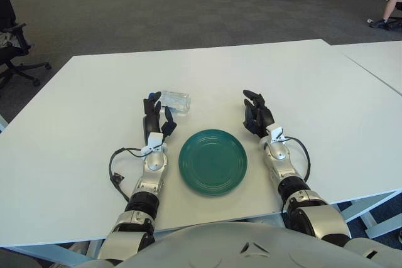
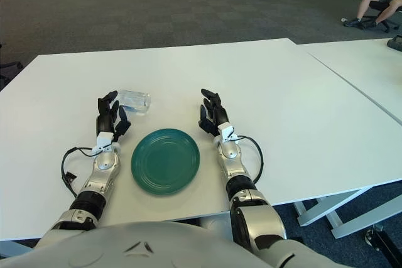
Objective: Put the bottle into the plate.
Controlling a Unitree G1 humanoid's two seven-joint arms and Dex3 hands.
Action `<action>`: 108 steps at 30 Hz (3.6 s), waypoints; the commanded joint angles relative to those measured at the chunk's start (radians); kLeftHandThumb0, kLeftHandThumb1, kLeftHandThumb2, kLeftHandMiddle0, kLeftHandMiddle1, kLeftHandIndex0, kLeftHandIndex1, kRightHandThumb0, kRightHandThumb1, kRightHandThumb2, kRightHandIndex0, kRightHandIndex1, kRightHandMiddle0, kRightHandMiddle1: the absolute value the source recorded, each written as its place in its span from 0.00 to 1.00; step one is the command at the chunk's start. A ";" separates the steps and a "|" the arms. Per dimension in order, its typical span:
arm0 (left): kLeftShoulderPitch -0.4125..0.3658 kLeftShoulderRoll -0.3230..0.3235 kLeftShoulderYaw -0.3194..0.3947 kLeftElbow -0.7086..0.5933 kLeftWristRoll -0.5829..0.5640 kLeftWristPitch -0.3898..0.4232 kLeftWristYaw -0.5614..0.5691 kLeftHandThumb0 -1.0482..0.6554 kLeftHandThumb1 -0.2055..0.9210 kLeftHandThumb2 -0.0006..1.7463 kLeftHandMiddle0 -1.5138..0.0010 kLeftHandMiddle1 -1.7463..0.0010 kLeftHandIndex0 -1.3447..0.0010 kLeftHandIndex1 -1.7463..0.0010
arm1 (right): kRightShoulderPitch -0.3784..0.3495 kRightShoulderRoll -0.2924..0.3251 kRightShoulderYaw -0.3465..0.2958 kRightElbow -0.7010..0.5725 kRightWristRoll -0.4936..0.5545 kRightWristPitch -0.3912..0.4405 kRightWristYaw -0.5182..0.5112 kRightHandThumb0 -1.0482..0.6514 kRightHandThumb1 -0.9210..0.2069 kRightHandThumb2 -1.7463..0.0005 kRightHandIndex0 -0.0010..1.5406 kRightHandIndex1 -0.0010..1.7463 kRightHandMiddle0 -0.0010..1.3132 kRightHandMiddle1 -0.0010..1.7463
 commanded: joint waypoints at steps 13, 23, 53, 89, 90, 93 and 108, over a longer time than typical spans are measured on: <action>0.020 -0.002 -0.001 0.021 -0.002 -0.013 -0.003 0.15 1.00 0.48 0.72 0.96 1.00 0.48 | 0.047 -0.004 -0.001 0.038 0.001 0.024 -0.009 0.19 0.00 0.49 0.15 0.00 0.00 0.39; 0.018 0.002 0.002 0.019 -0.001 -0.002 -0.002 0.14 1.00 0.48 0.70 0.95 1.00 0.47 | 0.043 -0.001 0.001 0.034 0.001 0.062 -0.024 0.19 0.00 0.49 0.14 0.00 0.00 0.37; -0.218 0.521 -0.071 -0.114 0.490 -0.076 0.126 0.01 1.00 0.13 0.97 1.00 1.00 0.79 | 0.024 -0.019 0.012 0.093 -0.004 -0.024 -0.004 0.17 0.00 0.49 0.13 0.00 0.00 0.36; -0.606 0.617 -0.461 0.267 0.684 -0.075 -0.056 0.00 0.99 0.06 0.98 1.00 1.00 0.74 | 0.026 -0.005 -0.004 0.050 0.022 0.022 0.026 0.20 0.00 0.52 0.15 0.01 0.00 0.40; -0.612 0.620 -0.468 0.270 0.679 -0.082 -0.092 0.00 0.99 0.06 0.98 1.00 1.00 0.74 | 0.026 -0.005 -0.005 0.050 0.022 0.023 0.027 0.20 0.00 0.52 0.15 0.01 0.00 0.40; -0.646 0.632 -0.500 0.289 0.672 -0.109 -0.228 0.00 1.00 0.06 0.99 1.00 1.00 0.77 | 0.025 -0.006 -0.004 0.047 0.023 0.033 0.022 0.20 0.00 0.53 0.15 0.01 0.00 0.40; -0.757 0.616 -0.542 0.332 0.619 -0.115 -0.611 0.01 0.92 0.03 1.00 1.00 1.00 0.83 | 0.017 -0.007 -0.006 0.050 0.027 0.051 0.024 0.21 0.00 0.53 0.16 0.01 0.00 0.43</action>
